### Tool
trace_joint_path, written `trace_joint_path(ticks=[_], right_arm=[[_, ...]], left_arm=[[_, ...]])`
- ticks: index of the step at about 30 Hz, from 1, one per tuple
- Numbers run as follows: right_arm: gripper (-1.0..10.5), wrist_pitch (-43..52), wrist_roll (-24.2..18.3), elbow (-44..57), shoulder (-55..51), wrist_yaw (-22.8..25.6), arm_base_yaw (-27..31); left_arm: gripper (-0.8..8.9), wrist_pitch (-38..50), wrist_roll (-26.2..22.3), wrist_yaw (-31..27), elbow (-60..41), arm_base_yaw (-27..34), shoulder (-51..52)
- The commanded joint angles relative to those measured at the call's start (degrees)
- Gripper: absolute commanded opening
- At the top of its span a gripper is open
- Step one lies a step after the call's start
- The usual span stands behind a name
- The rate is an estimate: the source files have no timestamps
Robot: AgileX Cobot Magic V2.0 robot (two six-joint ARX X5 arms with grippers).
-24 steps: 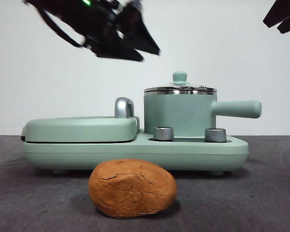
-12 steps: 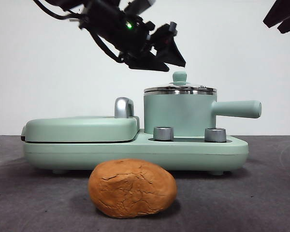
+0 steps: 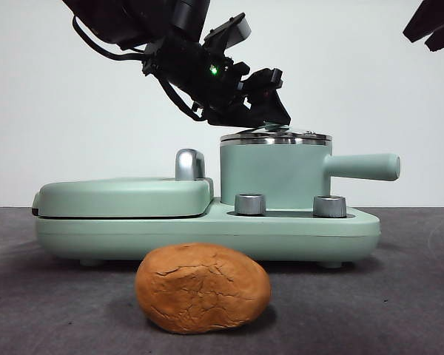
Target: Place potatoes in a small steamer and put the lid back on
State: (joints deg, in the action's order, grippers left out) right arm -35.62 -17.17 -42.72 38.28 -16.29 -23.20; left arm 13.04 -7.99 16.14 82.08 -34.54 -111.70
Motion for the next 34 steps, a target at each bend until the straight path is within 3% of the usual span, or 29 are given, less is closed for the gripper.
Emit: trace_joint_path(ticks=[1, 5, 8, 10, 25, 34], right_arm=[[3.5, 0.39, 1.88, -1.01, 0.22, 0.02, -0.28], [3.5, 0.39, 1.92, -1.01, 0.22, 0.02, -0.28], [3.5, 0.39, 1.92, -1.01, 0.22, 0.02, -0.28], [3.5, 0.39, 1.95, -1.01, 0.22, 0.02, -0.28], [3.5, 0.39, 3.28, -1.01, 0.22, 0.02, -0.28], [3.5, 0.37, 3.28, -1.01, 0.22, 0.02, -0.28]], left_arm=[[2.81, 1.03, -0.72, -0.33, 1.66, -0.46, -1.4], [2.58, 1.29, -0.7, -0.33, 1.66, -0.46, -1.4], [0.78, 1.31, -0.7, -0.33, 1.66, -0.46, -1.4], [0.08, 1.38, -0.7, -0.33, 1.66, -0.46, -1.4], [0.06, 3.28, -0.7, -0.31, 1.84, -0.46, -0.09], [0.06, 1.14, -0.26, -0.31, 1.86, -0.46, 5.9]])
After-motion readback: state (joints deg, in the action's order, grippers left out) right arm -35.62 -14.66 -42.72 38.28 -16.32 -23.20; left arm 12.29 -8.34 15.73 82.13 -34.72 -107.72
